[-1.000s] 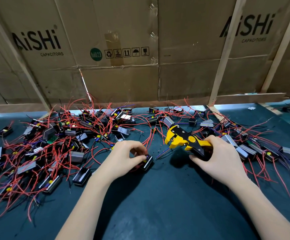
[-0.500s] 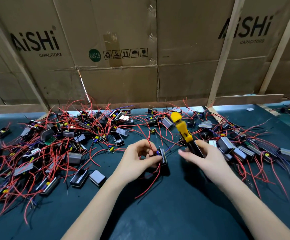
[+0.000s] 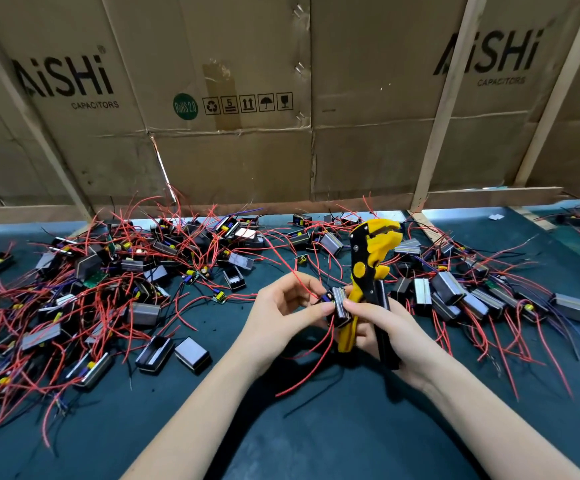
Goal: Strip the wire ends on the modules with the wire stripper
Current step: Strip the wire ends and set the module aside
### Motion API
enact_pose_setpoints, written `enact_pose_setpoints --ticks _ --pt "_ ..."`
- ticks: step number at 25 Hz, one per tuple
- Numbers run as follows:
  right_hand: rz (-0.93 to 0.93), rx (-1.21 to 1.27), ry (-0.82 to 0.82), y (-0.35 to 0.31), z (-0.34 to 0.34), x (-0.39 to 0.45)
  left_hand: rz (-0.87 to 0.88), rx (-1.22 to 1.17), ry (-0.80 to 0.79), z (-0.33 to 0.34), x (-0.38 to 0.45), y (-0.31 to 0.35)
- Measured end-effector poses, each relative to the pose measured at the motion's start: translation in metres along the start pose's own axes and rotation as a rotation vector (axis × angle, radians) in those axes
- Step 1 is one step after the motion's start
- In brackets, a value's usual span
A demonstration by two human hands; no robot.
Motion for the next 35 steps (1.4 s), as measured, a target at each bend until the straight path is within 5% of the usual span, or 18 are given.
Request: enact_pose_setpoints --ticks 14,20,35 --pt "-0.007 0.196 0.128 -0.005 -0.004 0.003 0.117 0.07 0.105 -0.012 0.003 0.009" --pt "0.032 0.239 0.011 -0.007 0.008 -0.003 0.092 0.02 0.022 -0.003 0.002 0.004" --pt "0.096 0.218 -0.116 0.0 0.014 -0.004 0.17 0.322 -0.031 -0.002 -0.003 0.014"
Point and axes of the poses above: each hand's wrist, its own x-axis towards the middle knuckle, its own z-axis out of the palm, y = z × x, the point moved 5 cm from there along x, towards the middle knuckle, and after that the axes turned 3 degrees about -z, right-handed, at the moved point
